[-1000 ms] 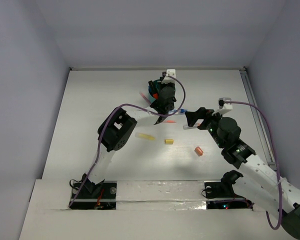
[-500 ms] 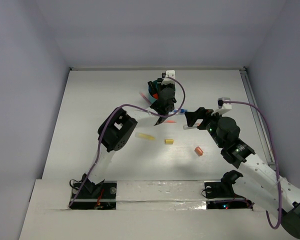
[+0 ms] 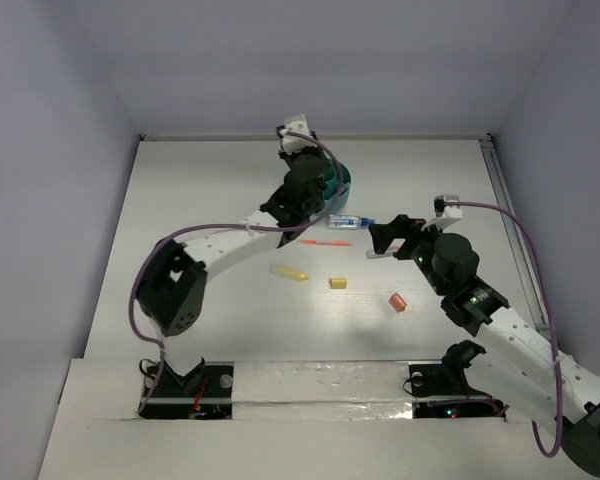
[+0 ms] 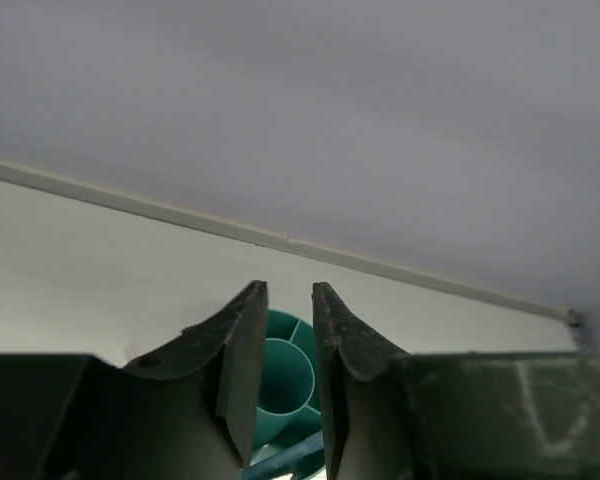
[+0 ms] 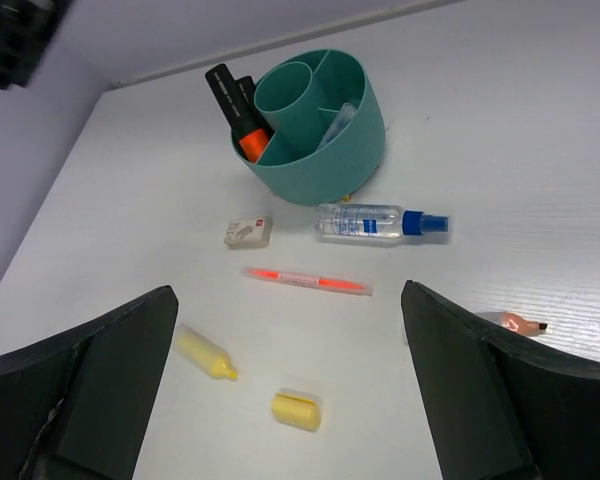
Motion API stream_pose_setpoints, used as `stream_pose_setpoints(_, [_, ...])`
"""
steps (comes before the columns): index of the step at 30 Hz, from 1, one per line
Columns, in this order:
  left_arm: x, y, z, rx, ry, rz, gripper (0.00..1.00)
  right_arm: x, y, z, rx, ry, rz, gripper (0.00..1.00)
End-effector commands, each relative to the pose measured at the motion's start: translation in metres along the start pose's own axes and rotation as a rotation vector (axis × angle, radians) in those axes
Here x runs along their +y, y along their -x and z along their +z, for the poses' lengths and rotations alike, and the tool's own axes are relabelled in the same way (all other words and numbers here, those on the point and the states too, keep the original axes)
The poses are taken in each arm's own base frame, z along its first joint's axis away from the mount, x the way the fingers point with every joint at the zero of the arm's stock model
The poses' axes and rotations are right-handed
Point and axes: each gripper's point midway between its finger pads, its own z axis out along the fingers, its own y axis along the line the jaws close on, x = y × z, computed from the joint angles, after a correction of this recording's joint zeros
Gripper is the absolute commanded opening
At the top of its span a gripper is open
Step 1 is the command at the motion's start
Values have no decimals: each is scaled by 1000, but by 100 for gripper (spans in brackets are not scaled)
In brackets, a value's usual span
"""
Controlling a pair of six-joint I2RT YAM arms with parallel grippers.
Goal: Sort the stationery into containers
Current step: Place the pen in the storage box, then pick up the pen from the center of the board.
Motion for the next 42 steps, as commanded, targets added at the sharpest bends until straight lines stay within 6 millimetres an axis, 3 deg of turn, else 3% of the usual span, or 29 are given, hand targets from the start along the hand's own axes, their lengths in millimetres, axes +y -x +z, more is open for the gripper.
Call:
stream_pose_setpoints(1, [46, -4, -2, 116, 78, -171, 21, 12, 13, 0, -42, 42, 15, 100])
stream_pose_setpoints(3, [78, -6, 9, 147, 103, -232, 20, 13, 15, -1, -42, 48, 15, 100])
stream_pose_setpoints(4, [86, -24, 7, 208, 93, -273, 20, 13, 14, -1, -37, 50, 12, 100])
stream_pose_setpoints(6, [114, -35, 20, 251, 118, -305, 21, 14, 15, -1, -38, 55, 13, 100])
stream_pose_setpoints(9, [124, -70, 27, 379, 107, -306, 25, 16, 14, -1, -32, 60, 12, 100])
stream_pose_setpoints(11, [134, -78, 37, 403, 135, -284, 26, 16, 13, -1, -28, 63, 9, 100])
stream_pose_setpoints(12, [137, -97, 40, 436, 147, -259, 27, 17, 13, -1, -26, 69, 8, 100])
stream_pose_setpoints(14, [144, -101, 56, 458, 165, -242, 29, 18, 10, 1, -15, 73, 6, 100])
stream_pose_setpoints(15, [147, -125, 59, 503, 182, -217, 29, 18, 9, 2, -10, 74, 5, 100])
stream_pose_setpoints(16, [149, -136, 68, 533, 184, -204, 30, 18, 8, 2, -6, 72, 2, 100])
stream_pose_setpoints(17, [143, -128, 73, 522, 171, -213, 30, 19, 8, 3, -4, 72, 2, 100])
stream_pose_setpoints(18, [147, -144, 75, 546, 185, -194, 30, 19, 8, 3, -3, 72, 3, 100])
stream_pose_setpoints(19, [144, -144, 81, 538, 181, -194, 30, 19, 7, 3, 0, 76, 1, 100])
stream_pose_setpoints(20, [146, -156, 83, 557, 188, -186, 32, 19, 6, 4, 3, 74, -3, 100])
stream_pose_setpoints(23, [146, -159, 93, 570, 197, -180, 33, 19, 5, 5, 9, 74, -4, 100])
stream_pose_setpoints(24, [149, -171, 94, 590, 206, -170, 33, 19, 4, 6, 13, 73, -5, 100])
stream_pose_setpoints(28, [153, -181, 103, 614, 225, -159, 33, 19, 5, 5, 11, 73, -5, 100])
stream_pose_setpoints(37, [162, -212, 96, 691, 247, -126, 32, 19, 6, 5, 8, 73, -5, 100])
stream_pose_setpoints(42, [167, -220, 89, 705, 255, -125, 32, 20, 5, 5, 12, 76, -3, 100])
